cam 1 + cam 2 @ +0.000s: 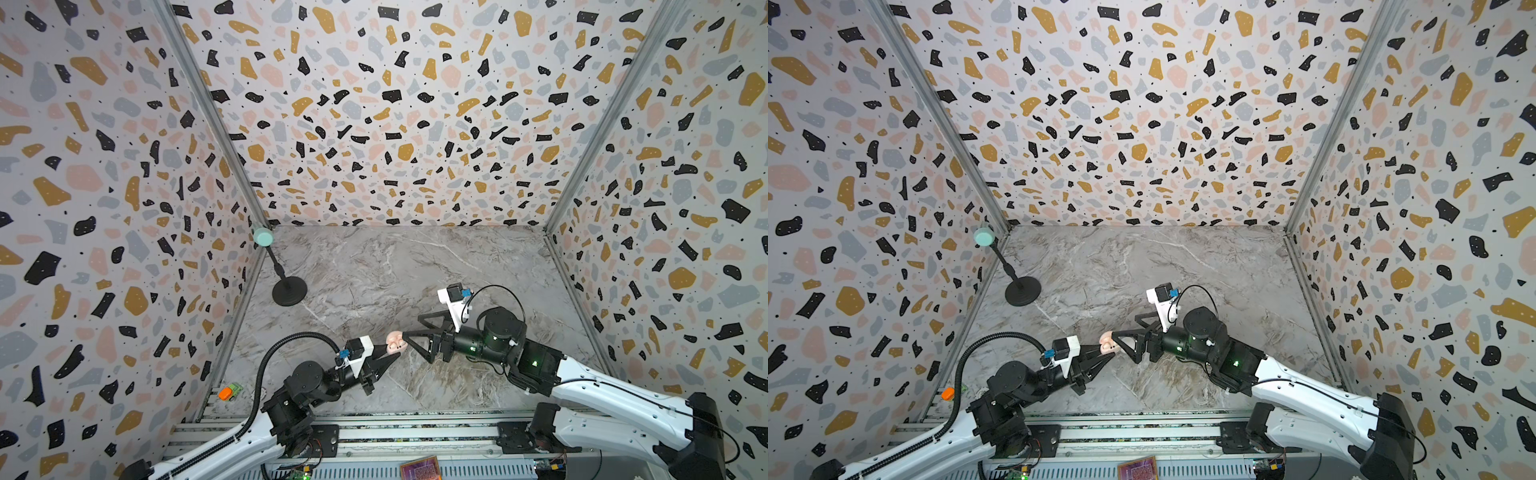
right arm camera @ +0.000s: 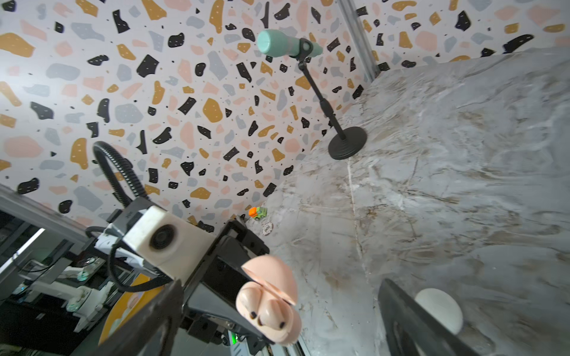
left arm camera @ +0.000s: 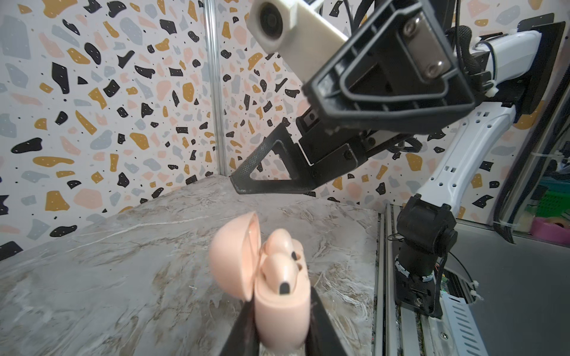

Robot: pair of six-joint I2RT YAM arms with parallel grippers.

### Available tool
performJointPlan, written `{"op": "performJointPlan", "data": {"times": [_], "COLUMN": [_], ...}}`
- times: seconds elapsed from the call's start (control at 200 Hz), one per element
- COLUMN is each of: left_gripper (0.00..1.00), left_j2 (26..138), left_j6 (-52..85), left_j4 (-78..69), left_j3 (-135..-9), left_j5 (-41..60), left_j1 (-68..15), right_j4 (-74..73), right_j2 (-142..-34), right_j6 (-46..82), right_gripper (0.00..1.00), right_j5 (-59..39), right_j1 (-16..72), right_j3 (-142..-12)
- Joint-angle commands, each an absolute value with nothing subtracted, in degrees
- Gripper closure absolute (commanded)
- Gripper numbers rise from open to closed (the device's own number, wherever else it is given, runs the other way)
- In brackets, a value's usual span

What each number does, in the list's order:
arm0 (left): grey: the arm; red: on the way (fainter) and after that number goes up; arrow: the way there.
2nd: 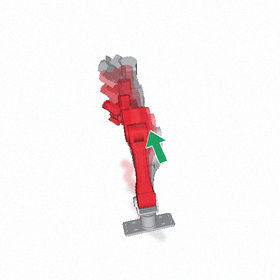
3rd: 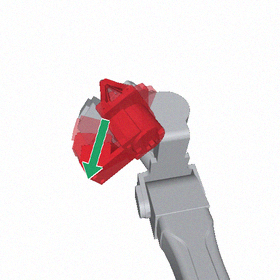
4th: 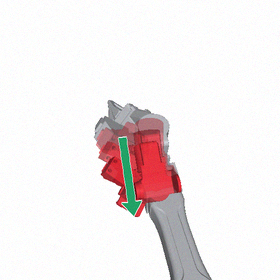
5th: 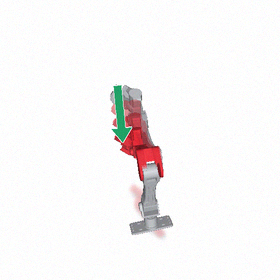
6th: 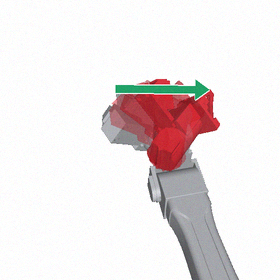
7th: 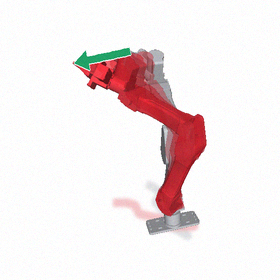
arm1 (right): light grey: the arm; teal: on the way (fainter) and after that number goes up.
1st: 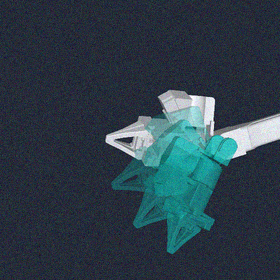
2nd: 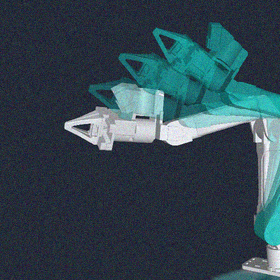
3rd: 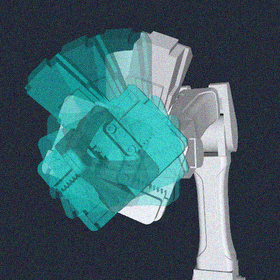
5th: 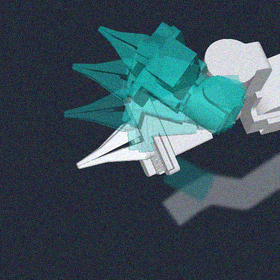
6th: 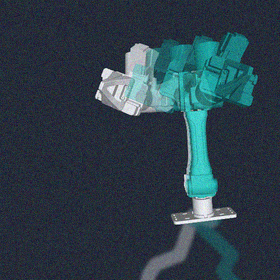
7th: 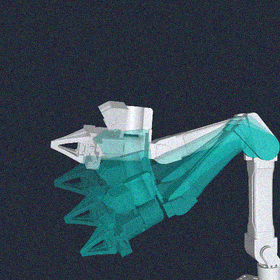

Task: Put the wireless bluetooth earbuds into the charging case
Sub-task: 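Push the open lid of the pink case shut with the right gripper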

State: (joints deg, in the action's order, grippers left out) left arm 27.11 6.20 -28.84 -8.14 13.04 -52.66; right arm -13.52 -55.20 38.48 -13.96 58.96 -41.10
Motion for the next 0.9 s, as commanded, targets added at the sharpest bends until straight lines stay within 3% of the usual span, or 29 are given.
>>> {"op": "performJointPlan", "data": {"times": [0.0,0.891], "left_gripper": [1.00,1.00], "left_j2": [27.33,28.27], "left_j6": [7.64,8.86], "left_j4": [-33.74,-33.35], "left_j3": [-9.67,-10.07], "left_j5": [15.86,17.19], "left_j1": [-52.57,-52.47], "right_j4": [-18.27,-26.00], "right_j2": [-55.84,-61.82], "right_j6": [39.54,41.30], "right_gripper": [0.01,0.01], "right_j5": [-19.38,-30.29], "right_j1": [58.74,57.66], "right_j3": [-40.91,-38.76]}}
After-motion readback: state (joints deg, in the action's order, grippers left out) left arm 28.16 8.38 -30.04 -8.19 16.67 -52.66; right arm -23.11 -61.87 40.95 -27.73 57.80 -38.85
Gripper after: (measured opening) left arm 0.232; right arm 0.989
